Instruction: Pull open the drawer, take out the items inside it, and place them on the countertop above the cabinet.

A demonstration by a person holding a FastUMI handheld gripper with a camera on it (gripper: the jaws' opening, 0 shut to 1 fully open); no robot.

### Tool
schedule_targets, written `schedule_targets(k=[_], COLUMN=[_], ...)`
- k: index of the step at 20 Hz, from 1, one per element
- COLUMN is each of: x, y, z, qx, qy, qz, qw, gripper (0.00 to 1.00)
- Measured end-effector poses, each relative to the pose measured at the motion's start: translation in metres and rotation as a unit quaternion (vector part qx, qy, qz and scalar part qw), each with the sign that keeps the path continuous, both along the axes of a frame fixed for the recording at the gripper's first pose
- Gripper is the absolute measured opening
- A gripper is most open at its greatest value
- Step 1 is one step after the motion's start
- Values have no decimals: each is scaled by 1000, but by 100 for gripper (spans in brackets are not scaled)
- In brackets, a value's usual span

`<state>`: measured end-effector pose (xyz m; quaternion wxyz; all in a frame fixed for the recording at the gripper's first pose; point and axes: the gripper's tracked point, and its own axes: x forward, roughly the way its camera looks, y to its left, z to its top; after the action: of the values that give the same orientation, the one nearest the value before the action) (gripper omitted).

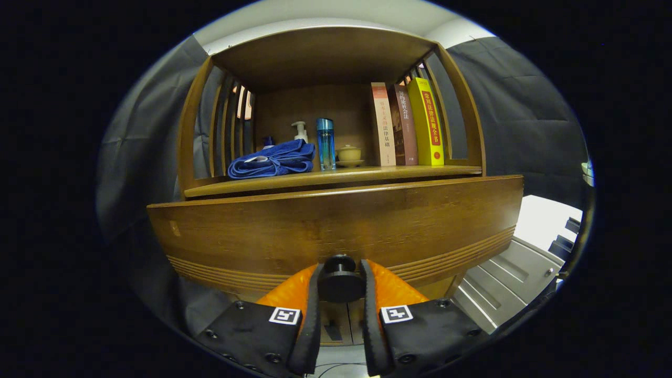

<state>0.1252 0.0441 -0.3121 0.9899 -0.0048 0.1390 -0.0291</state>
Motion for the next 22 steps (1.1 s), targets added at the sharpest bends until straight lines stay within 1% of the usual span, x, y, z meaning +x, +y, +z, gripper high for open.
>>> schedule_targets(k=[7,14,16,17,18,21,22], x=[-39,-64,-68,-69,-70,-69,-70], y=[0,-1,-2,-2,-3,-2,-2], z=[11,14,4,12,9,8,8], qx=[3,4,9,12,10,9,12], qy=[9,18,29,15,26,19,18], qz=[7,15,13,10,12,17,20], qw=[1000,1000,999,1000,1000,1000,1000], gripper=[42,42,42,42,42,43,44])
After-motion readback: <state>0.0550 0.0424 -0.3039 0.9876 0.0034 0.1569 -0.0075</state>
